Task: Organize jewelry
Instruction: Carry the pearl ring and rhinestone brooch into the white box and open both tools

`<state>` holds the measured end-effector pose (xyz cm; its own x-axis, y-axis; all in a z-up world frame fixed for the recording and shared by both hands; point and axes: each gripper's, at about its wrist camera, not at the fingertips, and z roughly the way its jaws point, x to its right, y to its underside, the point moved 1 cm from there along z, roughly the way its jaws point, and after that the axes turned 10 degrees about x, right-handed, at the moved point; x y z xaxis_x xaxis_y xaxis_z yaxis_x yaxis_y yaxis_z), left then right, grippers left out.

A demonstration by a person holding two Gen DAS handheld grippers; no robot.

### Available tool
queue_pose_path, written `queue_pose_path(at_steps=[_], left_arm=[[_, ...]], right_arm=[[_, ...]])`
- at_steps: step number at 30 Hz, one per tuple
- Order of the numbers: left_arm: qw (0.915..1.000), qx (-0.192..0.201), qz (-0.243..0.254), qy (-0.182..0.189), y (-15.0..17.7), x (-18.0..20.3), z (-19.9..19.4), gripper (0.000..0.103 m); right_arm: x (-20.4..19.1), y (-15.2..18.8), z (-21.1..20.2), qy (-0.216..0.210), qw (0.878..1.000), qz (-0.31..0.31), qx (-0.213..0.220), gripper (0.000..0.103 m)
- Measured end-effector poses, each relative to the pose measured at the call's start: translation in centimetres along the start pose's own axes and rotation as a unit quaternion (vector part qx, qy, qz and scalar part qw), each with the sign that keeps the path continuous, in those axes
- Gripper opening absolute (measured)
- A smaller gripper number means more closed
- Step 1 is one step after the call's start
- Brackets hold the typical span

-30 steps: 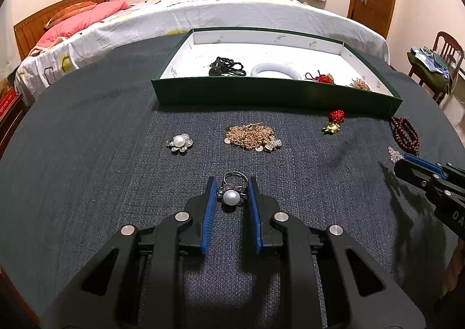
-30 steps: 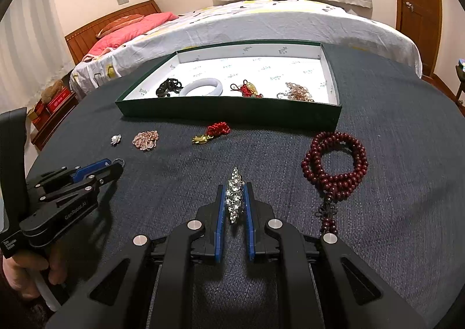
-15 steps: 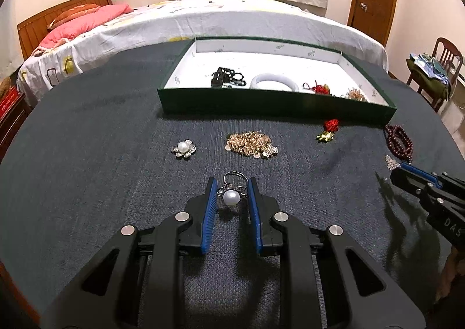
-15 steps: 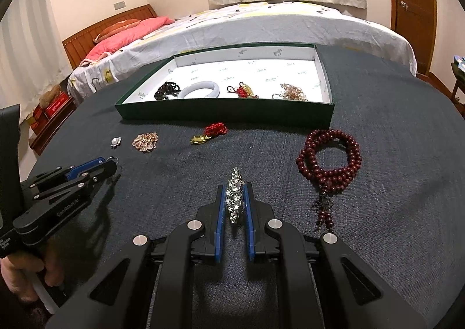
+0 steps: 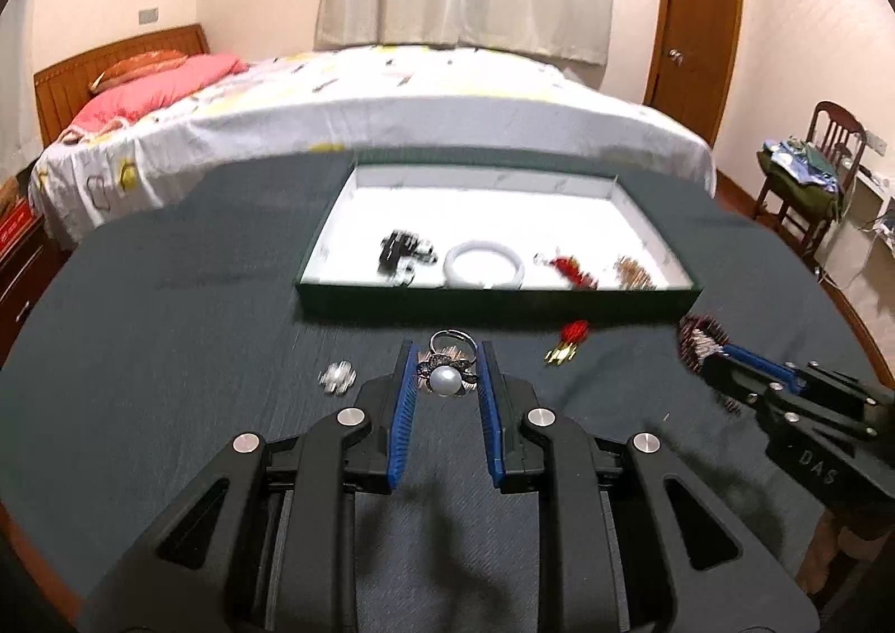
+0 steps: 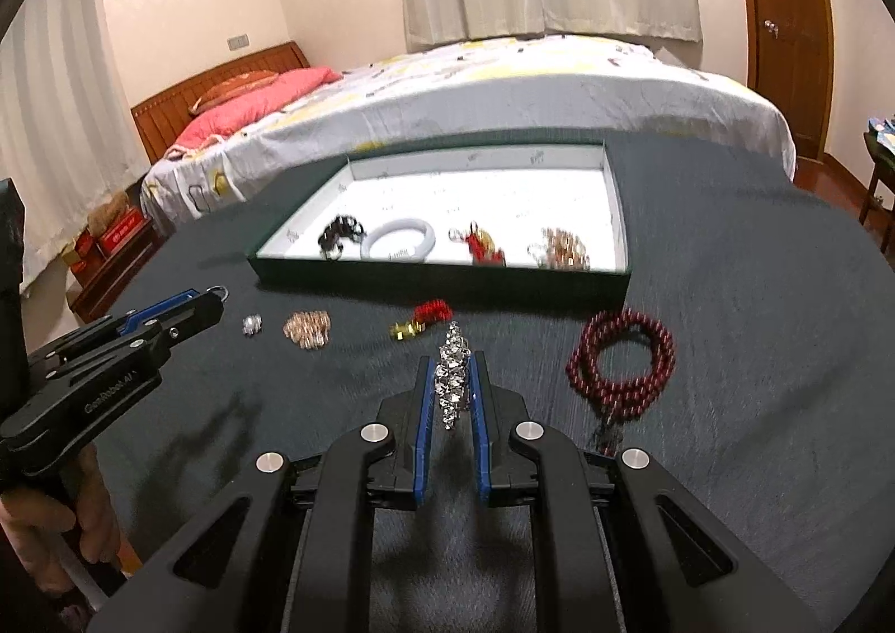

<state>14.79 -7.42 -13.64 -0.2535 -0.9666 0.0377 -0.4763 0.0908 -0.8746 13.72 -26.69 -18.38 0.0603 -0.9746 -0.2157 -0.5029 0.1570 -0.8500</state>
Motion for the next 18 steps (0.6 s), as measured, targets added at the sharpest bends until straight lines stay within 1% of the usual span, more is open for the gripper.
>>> queue_pose_path(at_steps=[4,10,14,18], left_arm=[[0.9998,0.016,0.001,0.012,-1.8,0.9,0.7,0.021],[0.9988,0.042,0.014,0.022,-5.1,2.5,3.6,0.021],[0.9984,0.048,0.018,0.025,-6.9,3.5,6.5,0.021],[0.9986,0.045,0.022,0.019,-8.1,4.5,10.5,0.021]], right_arm=[[0.2,-2.1,0.4,0.004,1.000,-0.005,0.020,0.013],[1.3,-5.8,2.3,0.018,0.998,-0.012,0.052,0.013],[2.1,-8.1,4.5,0.028,0.997,-0.016,0.064,0.013],[3.1,-8.8,7.3,0.037,0.997,-0.017,0.058,0.013]])
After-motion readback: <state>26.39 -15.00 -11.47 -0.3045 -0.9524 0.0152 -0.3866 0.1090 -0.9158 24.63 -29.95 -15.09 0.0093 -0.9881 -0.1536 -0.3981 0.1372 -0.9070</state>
